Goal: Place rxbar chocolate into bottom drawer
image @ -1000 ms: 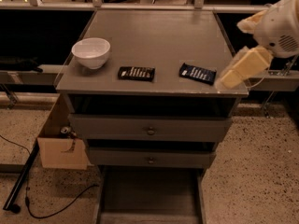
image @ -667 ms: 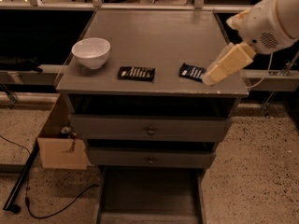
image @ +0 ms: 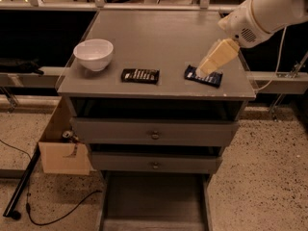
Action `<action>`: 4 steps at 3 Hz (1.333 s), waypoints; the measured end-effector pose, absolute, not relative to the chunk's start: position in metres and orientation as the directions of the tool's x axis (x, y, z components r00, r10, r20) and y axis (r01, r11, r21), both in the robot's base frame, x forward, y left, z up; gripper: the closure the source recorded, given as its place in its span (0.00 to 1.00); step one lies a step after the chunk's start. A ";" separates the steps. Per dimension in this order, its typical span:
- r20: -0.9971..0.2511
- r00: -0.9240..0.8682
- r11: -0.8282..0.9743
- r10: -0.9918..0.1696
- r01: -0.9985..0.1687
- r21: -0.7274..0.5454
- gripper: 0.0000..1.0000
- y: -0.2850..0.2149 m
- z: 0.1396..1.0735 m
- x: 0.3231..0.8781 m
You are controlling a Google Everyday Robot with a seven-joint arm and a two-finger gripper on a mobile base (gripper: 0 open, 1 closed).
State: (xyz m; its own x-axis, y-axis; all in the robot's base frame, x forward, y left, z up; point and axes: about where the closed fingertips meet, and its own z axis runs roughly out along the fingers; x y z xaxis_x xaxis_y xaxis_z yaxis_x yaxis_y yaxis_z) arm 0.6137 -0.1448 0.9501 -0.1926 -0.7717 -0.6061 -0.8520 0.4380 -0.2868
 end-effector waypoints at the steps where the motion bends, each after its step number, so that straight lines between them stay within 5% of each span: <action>1: -0.615 -0.190 0.440 -0.765 -0.852 -0.284 0.00 -0.143 0.950 0.614; 4: -0.647 -0.147 0.357 -0.749 -0.911 -0.207 0.00 -0.083 0.907 0.656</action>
Offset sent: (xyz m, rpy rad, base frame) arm 0.0275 0.0316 -0.0183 0.0593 0.0144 0.0636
